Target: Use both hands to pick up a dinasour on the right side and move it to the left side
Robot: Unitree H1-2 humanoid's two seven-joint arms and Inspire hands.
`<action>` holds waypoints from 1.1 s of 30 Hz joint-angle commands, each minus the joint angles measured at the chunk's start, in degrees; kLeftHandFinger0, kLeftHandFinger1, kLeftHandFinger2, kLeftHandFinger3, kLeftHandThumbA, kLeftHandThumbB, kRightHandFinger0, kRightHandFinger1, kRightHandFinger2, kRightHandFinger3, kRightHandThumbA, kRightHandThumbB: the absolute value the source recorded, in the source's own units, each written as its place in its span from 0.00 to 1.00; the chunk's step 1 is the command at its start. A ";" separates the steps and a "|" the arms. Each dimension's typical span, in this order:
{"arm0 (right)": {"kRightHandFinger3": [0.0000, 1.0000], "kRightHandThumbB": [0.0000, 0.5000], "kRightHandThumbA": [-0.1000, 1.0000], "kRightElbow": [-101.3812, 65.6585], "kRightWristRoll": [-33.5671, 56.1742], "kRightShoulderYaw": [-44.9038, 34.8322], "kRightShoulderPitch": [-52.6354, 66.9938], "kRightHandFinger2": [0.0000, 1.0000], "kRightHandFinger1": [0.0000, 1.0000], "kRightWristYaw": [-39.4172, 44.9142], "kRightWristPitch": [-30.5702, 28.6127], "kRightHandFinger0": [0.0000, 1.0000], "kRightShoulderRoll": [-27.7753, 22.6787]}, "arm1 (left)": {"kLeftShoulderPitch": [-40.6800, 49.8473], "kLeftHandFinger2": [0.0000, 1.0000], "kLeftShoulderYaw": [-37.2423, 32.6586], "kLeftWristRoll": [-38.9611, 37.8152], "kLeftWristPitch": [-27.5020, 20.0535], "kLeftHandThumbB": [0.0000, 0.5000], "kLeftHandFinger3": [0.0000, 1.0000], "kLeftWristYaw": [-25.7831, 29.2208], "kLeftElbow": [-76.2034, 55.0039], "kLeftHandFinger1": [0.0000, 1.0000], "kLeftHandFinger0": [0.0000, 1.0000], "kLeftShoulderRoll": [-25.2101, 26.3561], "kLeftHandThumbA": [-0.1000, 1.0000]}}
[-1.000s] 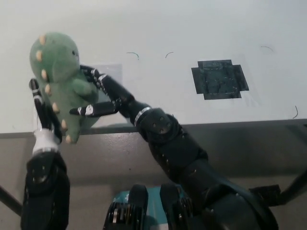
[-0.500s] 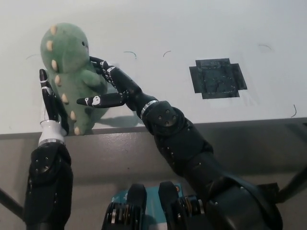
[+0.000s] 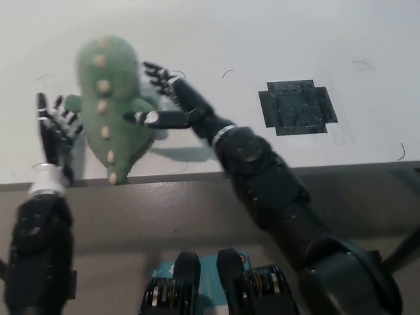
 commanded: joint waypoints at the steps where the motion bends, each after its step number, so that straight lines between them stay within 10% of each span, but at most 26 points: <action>1: 1.00 0.31 1.00 -5.62 2.49 -1.19 -0.14 1.00 1.00 3.41 0.72 1.00 -2.64 | 1.15 1.00 2.22 -2.75 -1.74 0.91 1.00 -4.72 -1.86 1.00 1.00 4.75 1.00; 11: 1.00 0.16 1.00 -15.19 3.49 -1.08 4.17 1.00 1.00 4.86 1.51 1.00 -7.39 | 6.94 1.00 5.81 -6.40 -2.21 0.83 1.00 -9.50 -5.00 1.00 1.00 10.28 1.00; 33: 1.00 0.27 1.00 -37.04 12.01 -6.86 17.29 1.00 1.00 8.58 10.81 1.00 -14.56 | 21.77 1.00 3.70 -5.09 -2.90 0.74 1.00 -11.48 -26.49 1.00 1.00 5.61 1.00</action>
